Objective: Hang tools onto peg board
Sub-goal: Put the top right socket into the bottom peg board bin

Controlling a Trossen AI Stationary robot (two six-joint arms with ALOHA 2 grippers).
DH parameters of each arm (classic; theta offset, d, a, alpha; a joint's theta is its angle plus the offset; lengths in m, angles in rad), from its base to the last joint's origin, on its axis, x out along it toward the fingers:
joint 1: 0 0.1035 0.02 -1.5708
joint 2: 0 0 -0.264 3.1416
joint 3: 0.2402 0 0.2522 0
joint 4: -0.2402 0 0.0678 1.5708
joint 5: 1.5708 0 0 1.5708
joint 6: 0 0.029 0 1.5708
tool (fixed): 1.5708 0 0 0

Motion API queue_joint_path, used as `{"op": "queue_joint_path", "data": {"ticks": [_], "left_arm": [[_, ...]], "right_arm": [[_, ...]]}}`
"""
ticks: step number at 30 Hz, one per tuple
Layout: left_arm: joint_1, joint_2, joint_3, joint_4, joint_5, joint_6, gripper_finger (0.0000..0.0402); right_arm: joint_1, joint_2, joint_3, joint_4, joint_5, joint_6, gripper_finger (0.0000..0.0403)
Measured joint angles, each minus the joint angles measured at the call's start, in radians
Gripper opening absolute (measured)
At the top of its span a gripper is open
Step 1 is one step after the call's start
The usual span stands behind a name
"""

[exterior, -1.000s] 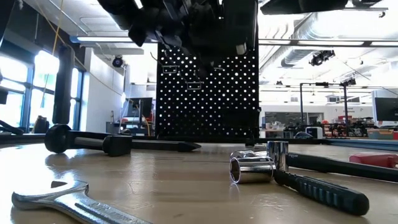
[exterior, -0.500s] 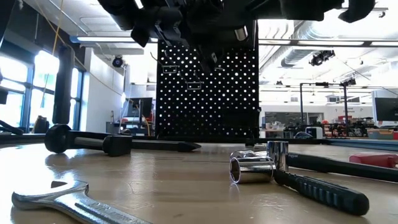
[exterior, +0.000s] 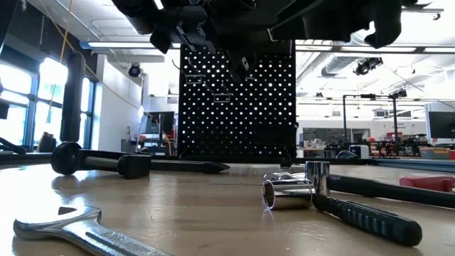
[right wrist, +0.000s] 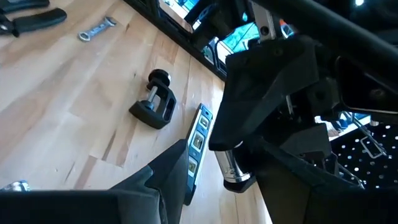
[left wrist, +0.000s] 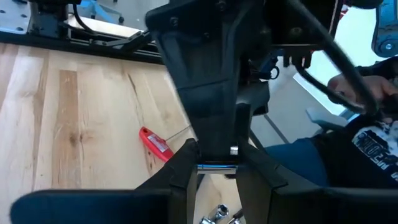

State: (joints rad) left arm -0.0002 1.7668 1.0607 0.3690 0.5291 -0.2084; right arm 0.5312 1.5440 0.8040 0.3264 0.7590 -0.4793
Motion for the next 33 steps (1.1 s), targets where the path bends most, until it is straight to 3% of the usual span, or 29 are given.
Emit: {"op": "queue_joint_path", "data": {"ticks": [6,20,27,33], "left_arm": [[0.002,0.000,0.000,-0.001,0.003,-0.003,0.0071],[0.004,0.000,-0.002,-0.004,0.016,-0.019,0.0072],[0.010,0.000,-0.002,-0.006,0.020,-0.024,0.0076],[0.025,0.000,-0.001,0.002,0.015,-0.027,0.0112]], "right_arm": [[-0.007,0.015,0.000,0.004,0.054,0.001,0.0162],[-0.007,0.015,0.001,0.012,0.072,-0.050,0.0053],[-0.007,0.015,0.000,0.012,0.093,-0.034,0.0046],[-0.006,0.015,0.000,0.014,0.148,-0.009,0.0044]]}}
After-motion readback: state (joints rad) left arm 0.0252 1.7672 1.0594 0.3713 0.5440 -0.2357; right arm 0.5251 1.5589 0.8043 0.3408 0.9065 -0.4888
